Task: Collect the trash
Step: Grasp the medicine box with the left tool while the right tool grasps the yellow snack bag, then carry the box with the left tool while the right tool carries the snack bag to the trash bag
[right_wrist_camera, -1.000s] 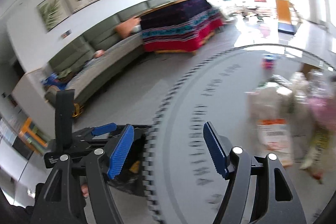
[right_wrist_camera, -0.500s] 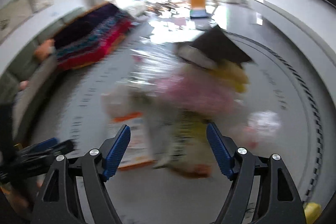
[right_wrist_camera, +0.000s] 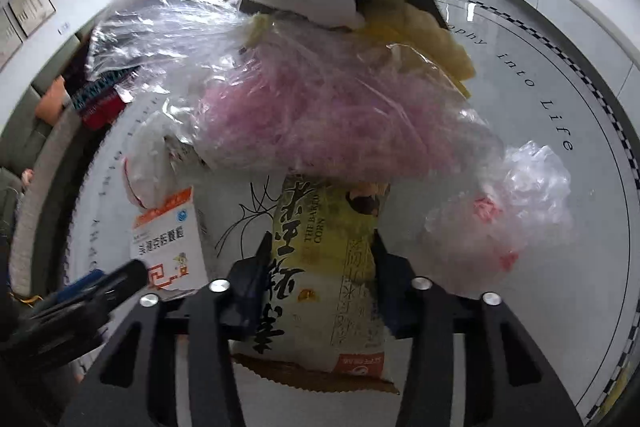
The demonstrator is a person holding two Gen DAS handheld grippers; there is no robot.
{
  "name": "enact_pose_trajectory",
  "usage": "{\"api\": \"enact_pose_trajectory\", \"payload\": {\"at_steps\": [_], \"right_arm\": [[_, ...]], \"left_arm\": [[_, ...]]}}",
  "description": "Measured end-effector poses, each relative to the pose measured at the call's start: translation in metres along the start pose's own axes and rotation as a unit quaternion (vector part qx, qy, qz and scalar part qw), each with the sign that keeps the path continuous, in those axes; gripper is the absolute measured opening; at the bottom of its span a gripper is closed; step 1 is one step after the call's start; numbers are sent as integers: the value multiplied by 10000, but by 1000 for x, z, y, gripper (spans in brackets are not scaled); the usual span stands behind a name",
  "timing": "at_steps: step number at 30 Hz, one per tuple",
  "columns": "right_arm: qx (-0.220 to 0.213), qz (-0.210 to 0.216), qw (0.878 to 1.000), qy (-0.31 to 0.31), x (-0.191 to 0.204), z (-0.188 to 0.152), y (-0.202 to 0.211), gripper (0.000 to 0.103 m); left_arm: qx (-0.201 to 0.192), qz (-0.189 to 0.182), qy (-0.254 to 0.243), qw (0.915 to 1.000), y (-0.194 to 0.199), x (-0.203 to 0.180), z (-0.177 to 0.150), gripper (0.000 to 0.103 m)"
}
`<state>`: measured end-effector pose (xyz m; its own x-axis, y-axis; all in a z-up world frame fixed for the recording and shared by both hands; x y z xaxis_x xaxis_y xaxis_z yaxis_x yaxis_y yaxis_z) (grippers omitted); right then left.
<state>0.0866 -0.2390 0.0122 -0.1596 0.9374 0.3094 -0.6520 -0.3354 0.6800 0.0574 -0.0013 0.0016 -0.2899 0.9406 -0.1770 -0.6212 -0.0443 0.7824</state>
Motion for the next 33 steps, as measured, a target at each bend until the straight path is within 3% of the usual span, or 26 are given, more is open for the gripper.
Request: {"api": "enact_pose_trajectory", "payload": {"at_steps": [11, 20, 25, 27, 28, 29, 30, 33], "right_arm": [[-44, 735, 9942, -787, -23, -12, 31, 45], [-54, 866, 9924, -878, -34, -27, 55, 45], [53, 940, 9901, -1045, -37, -35, 59, 45], [15, 997, 9895, -1045, -40, -34, 65, 45], [11, 1055, 9887, -1060, -41, -34, 69, 45], [2, 1098, 9883, -1058, -40, -36, 73, 45], [-11, 1133, 9880, -1050, -33, -30, 71, 45], [-88, 1309, 9865, -979, -27, -24, 80, 45]], "left_arm": [[-26, 166, -25, 9999, -19, -27, 2, 97], [-102, -15, -238, 9997, -30, -44, -2, 98], [-142, 203, -450, 9987, -36, -50, -1, 97], [-316, 70, -660, 9973, -34, -51, 1, 74], [-393, 89, -756, 9963, -31, -50, 1, 38], [-350, -112, -618, 9974, -29, -44, 2, 26], [-219, -461, -370, 9980, -28, -36, 4, 24], [-250, -751, -213, 9966, -18, -20, 6, 23]]}}
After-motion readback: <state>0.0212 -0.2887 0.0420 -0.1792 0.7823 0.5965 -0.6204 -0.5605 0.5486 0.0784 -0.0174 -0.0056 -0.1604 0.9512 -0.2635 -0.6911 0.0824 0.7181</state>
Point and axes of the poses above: each gripper's, at about its wrist camera, not at the fingertips, and y roughly against the way its jaws point, x to its left, z to its top, the point moved 2 cm from there along -y, roughly the way its jaws point, and after that the axes turned 14 degrees about -x, right-handed, at the moved point
